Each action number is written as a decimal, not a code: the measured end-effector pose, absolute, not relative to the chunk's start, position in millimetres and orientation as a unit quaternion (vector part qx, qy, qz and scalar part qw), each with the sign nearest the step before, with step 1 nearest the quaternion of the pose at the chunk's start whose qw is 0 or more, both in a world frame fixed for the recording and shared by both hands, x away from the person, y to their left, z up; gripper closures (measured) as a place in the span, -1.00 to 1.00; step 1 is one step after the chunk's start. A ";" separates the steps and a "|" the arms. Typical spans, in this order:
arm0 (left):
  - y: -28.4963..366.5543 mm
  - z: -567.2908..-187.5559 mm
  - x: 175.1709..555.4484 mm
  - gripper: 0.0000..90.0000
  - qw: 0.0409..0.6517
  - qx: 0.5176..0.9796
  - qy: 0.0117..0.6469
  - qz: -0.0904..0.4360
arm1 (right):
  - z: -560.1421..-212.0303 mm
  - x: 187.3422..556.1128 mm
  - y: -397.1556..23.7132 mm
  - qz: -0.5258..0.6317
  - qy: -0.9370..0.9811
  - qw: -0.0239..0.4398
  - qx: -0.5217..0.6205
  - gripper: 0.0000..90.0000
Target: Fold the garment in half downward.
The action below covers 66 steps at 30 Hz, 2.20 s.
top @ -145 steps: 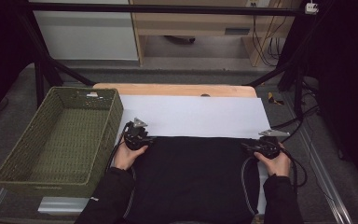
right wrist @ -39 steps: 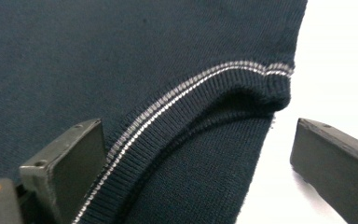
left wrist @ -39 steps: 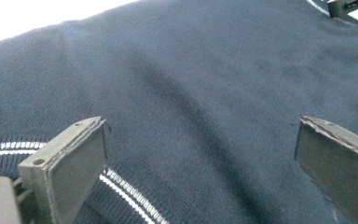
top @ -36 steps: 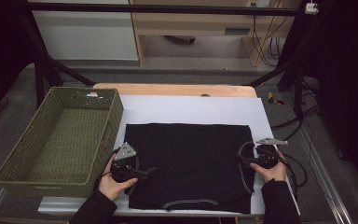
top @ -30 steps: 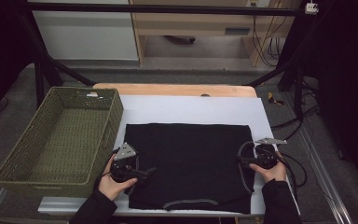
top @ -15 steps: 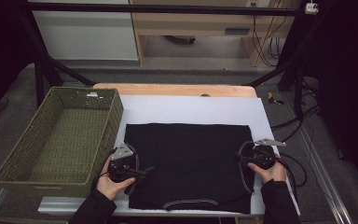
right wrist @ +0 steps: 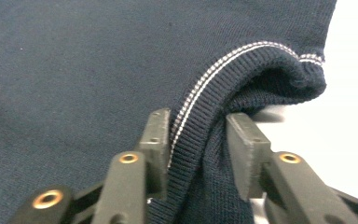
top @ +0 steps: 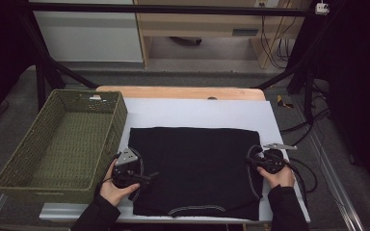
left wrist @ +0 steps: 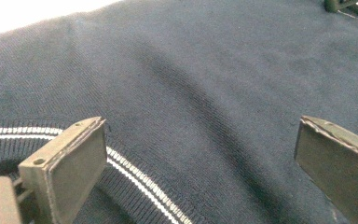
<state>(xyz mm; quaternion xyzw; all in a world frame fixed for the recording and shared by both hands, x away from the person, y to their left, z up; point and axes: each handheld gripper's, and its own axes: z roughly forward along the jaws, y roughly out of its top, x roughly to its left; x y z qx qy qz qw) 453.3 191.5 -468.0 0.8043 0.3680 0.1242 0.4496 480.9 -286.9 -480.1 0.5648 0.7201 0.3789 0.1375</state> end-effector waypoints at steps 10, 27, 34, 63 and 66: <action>191.0 -471.4 453.9 -0.96 0.449 0.805 0.367 0.125 | -477.0 480.3 -280.2 0.368 0.733 0.152 0.551 0.72; 192.6 -482.9 456.3 -0.96 0.443 0.800 0.379 0.143 | -472.8 481.8 -287.3 0.359 0.743 0.167 0.539 0.74; 193.2 -481.5 455.7 -0.96 0.454 0.795 0.375 0.145 | -467.7 483.2 -292.2 0.363 0.741 0.169 0.539 0.76; 195.0 -476.5 454.1 -0.96 0.465 0.790 0.372 0.146 | -466.1 496.6 -322.1 0.341 0.732 0.191 0.557 0.78; 195.0 -476.6 454.1 -0.96 0.465 0.790 0.372 0.146 | -466.6 497.1 -325.0 0.338 0.731 0.196 0.559 0.77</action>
